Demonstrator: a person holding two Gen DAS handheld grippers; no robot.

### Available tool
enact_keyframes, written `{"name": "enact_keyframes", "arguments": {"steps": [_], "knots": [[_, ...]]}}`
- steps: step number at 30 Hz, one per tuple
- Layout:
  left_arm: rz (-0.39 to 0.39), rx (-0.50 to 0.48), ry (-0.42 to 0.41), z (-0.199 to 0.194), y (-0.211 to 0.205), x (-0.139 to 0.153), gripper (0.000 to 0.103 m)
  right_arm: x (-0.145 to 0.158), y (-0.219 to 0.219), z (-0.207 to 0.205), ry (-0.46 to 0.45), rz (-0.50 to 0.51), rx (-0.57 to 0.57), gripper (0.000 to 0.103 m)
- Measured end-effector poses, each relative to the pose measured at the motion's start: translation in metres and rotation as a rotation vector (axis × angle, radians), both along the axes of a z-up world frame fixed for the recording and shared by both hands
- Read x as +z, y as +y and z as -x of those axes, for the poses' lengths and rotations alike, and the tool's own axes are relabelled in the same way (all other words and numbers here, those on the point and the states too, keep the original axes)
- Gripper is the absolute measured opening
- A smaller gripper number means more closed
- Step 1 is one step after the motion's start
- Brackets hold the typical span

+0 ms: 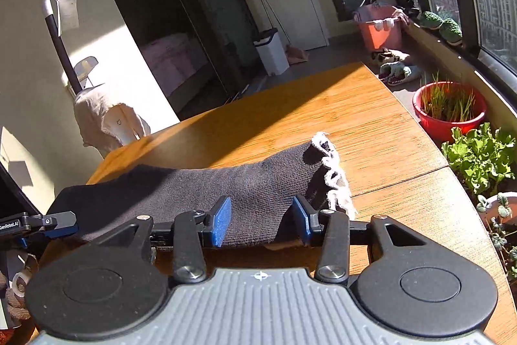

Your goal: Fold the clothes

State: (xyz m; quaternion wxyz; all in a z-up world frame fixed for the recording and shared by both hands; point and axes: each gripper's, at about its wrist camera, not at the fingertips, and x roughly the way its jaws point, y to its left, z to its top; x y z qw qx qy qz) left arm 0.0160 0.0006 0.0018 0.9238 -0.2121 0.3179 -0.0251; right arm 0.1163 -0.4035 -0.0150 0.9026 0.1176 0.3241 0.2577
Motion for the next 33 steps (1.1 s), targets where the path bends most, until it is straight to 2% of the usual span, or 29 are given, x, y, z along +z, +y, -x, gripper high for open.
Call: {"name": "enact_keyframes", "arguments": {"steps": [7,13,16,19,22,23,25,27,30,33], "knots": [[0.000,0.042,-0.012,-0.032,0.011,-0.002,0.098,-0.003,0.026,-0.018,-0.070,0.076,-0.025,0.043],[-0.132,0.086,0.025,-0.048,-0.014,0.005,0.099,-0.003,0.025,-0.009,-0.080,0.108,-0.086,0.048],[-0.115,0.061,-0.011,-0.038,-0.038,0.016,0.099,-0.003,0.018,-0.002,-0.096,0.085,-0.141,0.048],[-0.118,-0.022,-0.066,-0.033,-0.074,0.026,0.099,-0.003,0.005,0.002,-0.104,0.047,-0.242,0.049],[-0.125,-0.130,-0.075,-0.039,-0.116,0.024,0.099,-0.007,-0.007,-0.003,-0.048,0.002,-0.292,0.066],[-0.146,-0.142,-0.068,-0.042,-0.128,0.021,0.099,-0.008,-0.010,-0.004,-0.032,-0.012,-0.300,0.067],[-0.204,-0.153,-0.046,-0.050,-0.151,0.010,0.099,-0.010,-0.013,-0.006,-0.011,-0.018,-0.300,0.067],[-0.229,-0.143,-0.016,-0.056,-0.162,-0.001,0.099,-0.011,-0.013,-0.006,-0.005,-0.018,-0.291,0.067],[-0.290,-0.143,-0.033,-0.054,-0.172,-0.009,0.103,-0.012,-0.011,-0.007,-0.003,-0.020,-0.272,0.068],[-0.282,-0.144,-0.035,-0.054,-0.172,-0.009,0.103,-0.012,-0.007,-0.010,-0.001,-0.019,-0.242,0.068]]}}
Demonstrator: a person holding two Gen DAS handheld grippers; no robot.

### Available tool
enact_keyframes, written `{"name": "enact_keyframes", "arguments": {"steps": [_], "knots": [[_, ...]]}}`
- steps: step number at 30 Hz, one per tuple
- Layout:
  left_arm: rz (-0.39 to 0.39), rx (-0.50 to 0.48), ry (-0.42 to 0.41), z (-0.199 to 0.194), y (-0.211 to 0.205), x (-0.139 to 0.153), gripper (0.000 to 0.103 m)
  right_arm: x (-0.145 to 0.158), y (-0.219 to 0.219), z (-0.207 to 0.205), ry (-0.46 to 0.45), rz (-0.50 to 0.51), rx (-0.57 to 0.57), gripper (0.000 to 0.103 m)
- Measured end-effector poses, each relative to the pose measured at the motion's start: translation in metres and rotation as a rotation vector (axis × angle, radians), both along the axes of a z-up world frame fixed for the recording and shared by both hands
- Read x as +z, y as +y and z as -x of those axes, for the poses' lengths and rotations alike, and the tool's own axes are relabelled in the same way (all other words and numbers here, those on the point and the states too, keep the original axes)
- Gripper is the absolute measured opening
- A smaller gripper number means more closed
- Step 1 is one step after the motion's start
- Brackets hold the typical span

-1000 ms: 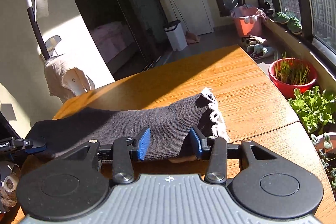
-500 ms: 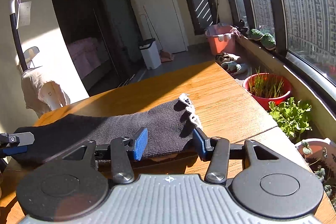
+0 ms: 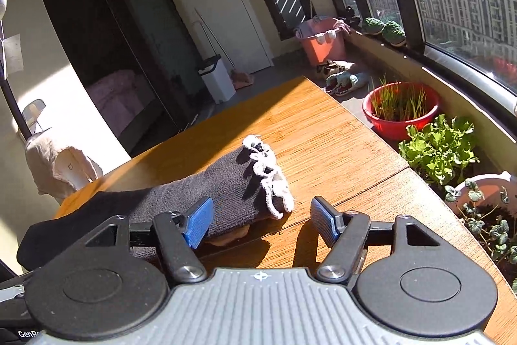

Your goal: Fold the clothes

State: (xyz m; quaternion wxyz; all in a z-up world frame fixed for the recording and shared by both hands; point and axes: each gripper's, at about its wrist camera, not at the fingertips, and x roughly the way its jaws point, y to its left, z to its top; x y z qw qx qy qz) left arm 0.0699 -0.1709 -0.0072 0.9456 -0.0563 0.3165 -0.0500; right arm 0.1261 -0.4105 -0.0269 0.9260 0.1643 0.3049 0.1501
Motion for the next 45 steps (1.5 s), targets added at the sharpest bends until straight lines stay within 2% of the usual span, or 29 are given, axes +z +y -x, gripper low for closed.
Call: {"name": "enact_keyframes", "arguments": {"steps": [2,3,4,5,16,21,25,26,28,30,32,34,36,38,40,41,45], "knots": [[0.015,0.000,-0.003,0.000,0.003,0.000,0.103,0.000,0.004,-0.002,0.000,0.008,0.029,0.067],[0.018,-0.001,-0.004,0.001,0.003,-0.001,0.103,0.000,0.006,-0.002,0.001,0.012,0.045,0.063],[0.020,-0.001,-0.005,0.001,0.003,-0.001,0.103,0.001,0.008,-0.003,0.003,0.017,0.060,0.042],[0.023,0.000,-0.005,0.001,0.003,-0.001,0.103,0.000,0.010,-0.004,0.009,0.012,0.086,0.030],[0.051,-0.019,0.019,0.007,0.001,-0.002,0.103,0.008,0.018,-0.003,-0.035,0.073,0.115,0.016],[0.065,-0.090,0.038,0.036,-0.011,-0.004,0.103,0.013,0.003,0.019,-0.049,0.074,0.127,0.011],[0.137,-0.192,0.031,0.048,-0.021,0.003,0.103,0.017,-0.013,0.026,-0.059,0.107,0.079,0.011],[0.130,-0.197,0.004,0.047,-0.021,0.007,0.103,0.018,-0.018,0.025,-0.061,0.117,0.057,0.011],[0.091,-0.184,-0.063,0.041,-0.018,0.018,0.103,0.019,-0.028,0.021,-0.054,0.055,0.040,0.012],[0.071,-0.143,-0.101,0.027,-0.006,0.026,0.103,0.021,-0.035,0.017,-0.050,-0.003,0.032,0.020],[0.054,-0.075,-0.097,0.011,0.011,0.028,0.103,0.022,-0.033,0.013,-0.063,-0.015,0.029,0.039],[0.040,-0.003,-0.071,-0.008,0.032,0.025,0.103,0.019,-0.026,0.006,-0.061,-0.010,0.036,0.046],[0.028,0.038,-0.043,-0.018,0.048,0.019,0.103,0.011,-0.018,-0.006,-0.016,-0.029,0.044,0.051],[0.022,0.070,-0.012,-0.024,0.061,0.012,0.103,0.001,-0.010,-0.018,0.041,-0.056,0.052,0.051],[0.038,0.095,0.032,-0.027,0.072,0.003,0.103,-0.001,-0.002,-0.023,0.029,-0.055,0.070,0.047],[0.035,0.094,0.030,-0.024,0.074,0.002,0.103,-0.001,0.001,-0.024,0.033,-0.046,0.074,0.041],[0.026,0.099,0.029,-0.007,0.077,0.001,0.103,-0.002,0.006,-0.018,0.043,-0.047,0.109,0.034]]}}
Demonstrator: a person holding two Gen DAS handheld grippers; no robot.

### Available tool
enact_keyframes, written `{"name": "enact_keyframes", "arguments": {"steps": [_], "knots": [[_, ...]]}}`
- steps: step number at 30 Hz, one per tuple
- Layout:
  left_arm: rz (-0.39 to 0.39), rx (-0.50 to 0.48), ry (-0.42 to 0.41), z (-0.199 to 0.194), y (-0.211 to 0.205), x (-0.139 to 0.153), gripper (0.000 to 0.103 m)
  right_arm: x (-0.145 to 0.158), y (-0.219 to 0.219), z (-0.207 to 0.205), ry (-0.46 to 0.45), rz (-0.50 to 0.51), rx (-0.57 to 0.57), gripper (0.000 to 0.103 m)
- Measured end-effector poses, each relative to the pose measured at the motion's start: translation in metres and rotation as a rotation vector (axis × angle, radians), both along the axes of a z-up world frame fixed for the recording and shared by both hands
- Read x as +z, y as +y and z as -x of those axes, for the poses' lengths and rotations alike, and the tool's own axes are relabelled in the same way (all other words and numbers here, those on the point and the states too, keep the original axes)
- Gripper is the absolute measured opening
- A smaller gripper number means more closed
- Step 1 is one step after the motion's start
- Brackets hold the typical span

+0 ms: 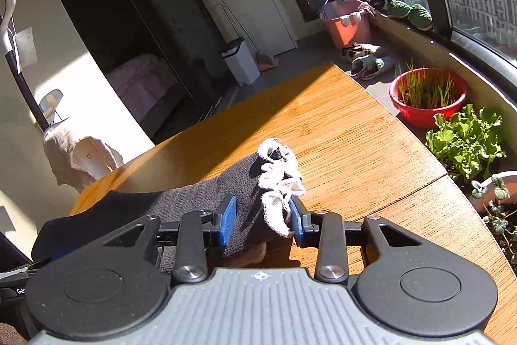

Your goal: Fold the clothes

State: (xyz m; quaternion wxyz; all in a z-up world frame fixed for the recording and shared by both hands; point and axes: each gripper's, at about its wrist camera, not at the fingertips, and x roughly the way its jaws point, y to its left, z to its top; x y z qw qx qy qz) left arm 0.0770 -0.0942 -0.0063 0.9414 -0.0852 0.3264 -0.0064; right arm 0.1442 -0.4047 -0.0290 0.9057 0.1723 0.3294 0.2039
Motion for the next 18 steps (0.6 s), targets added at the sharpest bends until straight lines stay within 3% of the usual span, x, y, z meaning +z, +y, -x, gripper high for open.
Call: {"name": "enact_keyframes", "arguments": {"steps": [6,9,11,13,15,16,17,18], "knots": [[0.003,-0.045,0.038,0.057,-0.002,0.005,0.103,0.001,-0.015,0.048,0.000,0.001,0.062,0.032],[0.001,-0.089,0.052,0.080,-0.004,0.008,0.103,0.009,-0.015,0.077,-0.072,0.103,0.051,0.033],[-0.005,-0.110,0.058,0.092,-0.005,0.009,0.103,0.016,-0.013,0.092,-0.140,0.185,0.013,0.039],[0.014,-0.094,0.059,0.091,-0.006,0.011,0.103,0.019,-0.016,0.096,-0.149,0.165,0.012,0.040],[0.084,-0.096,0.054,0.086,-0.006,0.017,0.103,0.019,-0.019,0.096,-0.133,0.129,0.026,0.040],[0.125,-0.108,0.044,0.082,-0.007,0.021,0.103,0.018,-0.018,0.092,-0.111,0.112,0.037,0.036],[0.142,-0.119,0.031,0.079,-0.011,0.026,0.103,0.016,-0.017,0.089,-0.088,0.096,0.047,0.015],[0.147,-0.135,0.011,0.075,-0.020,0.032,0.103,0.019,-0.012,0.090,-0.106,0.109,0.052,0.010]]}}
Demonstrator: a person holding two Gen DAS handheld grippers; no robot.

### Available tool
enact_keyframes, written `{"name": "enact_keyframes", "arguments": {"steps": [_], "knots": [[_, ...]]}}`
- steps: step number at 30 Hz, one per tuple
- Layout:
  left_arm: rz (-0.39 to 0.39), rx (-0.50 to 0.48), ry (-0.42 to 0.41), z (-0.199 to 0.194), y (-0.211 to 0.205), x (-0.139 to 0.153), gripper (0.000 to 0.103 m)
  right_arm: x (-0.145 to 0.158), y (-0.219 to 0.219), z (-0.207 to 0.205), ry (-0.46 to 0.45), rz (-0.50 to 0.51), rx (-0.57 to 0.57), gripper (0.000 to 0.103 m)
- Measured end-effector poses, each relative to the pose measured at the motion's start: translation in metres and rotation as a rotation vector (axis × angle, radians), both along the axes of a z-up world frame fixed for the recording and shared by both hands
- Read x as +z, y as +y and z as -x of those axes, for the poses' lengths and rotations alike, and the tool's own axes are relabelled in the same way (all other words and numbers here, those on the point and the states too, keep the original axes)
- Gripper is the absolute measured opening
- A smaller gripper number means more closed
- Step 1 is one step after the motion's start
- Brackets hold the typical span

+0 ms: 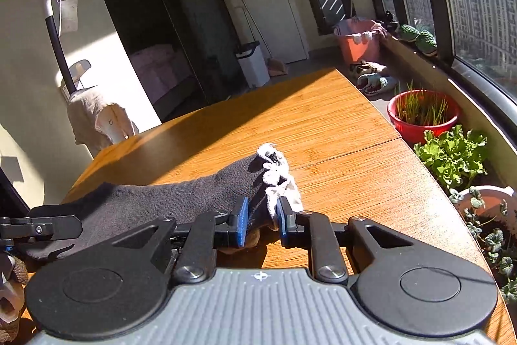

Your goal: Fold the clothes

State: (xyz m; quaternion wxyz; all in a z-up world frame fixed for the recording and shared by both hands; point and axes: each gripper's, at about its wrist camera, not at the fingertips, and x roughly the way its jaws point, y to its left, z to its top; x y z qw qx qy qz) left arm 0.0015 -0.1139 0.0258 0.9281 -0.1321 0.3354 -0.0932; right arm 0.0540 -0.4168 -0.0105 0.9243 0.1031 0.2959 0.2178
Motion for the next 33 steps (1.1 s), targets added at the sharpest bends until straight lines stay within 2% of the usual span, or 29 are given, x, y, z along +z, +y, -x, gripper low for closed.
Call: {"name": "enact_keyframes", "arguments": {"steps": [3,6,8,9,10,13,15,18,21,22,26,29,33], "knots": [[0.006,-0.038,-0.059,-0.014,-0.019,0.019,0.103,0.013,0.023,0.012,-0.109,0.083,0.048,0.010],[0.012,-0.082,-0.098,-0.028,-0.037,0.032,0.101,0.018,0.049,0.022,-0.161,0.152,0.138,0.010],[-0.022,-0.105,-0.104,-0.037,-0.052,0.033,0.092,0.015,0.064,0.027,-0.162,0.180,0.184,0.010],[-0.039,-0.112,-0.099,-0.041,-0.058,0.032,0.080,0.012,0.067,0.028,-0.147,0.184,0.191,0.010],[-0.050,-0.118,-0.086,-0.045,-0.063,0.029,0.072,0.009,0.070,0.029,-0.133,0.188,0.198,0.010],[-0.090,-0.127,-0.055,-0.054,-0.075,0.015,0.066,0.000,0.068,0.030,-0.100,0.180,0.207,0.010],[-0.139,-0.130,-0.038,-0.059,-0.083,0.001,0.061,0.002,0.062,0.029,-0.109,0.153,0.205,0.010],[-0.231,-0.130,-0.019,-0.069,-0.092,-0.018,0.061,0.004,0.049,0.025,-0.104,0.142,0.191,0.013],[-0.265,-0.132,-0.011,-0.075,-0.091,-0.029,0.063,0.008,0.026,0.021,-0.072,0.079,0.149,0.027],[-0.267,-0.133,-0.014,-0.077,-0.090,-0.030,0.063,0.010,0.015,0.019,-0.065,0.063,0.098,0.033],[-0.274,-0.120,-0.030,-0.081,-0.084,-0.027,0.064,0.007,-0.016,-0.001,-0.017,0.046,-0.073,0.033],[-0.268,-0.104,-0.034,-0.085,-0.078,-0.025,0.064,-0.001,-0.023,-0.017,0.033,-0.003,-0.081,0.033],[-0.271,-0.091,-0.033,-0.090,-0.070,-0.024,0.066,-0.011,-0.010,-0.033,0.068,-0.006,-0.039,0.033]]}}
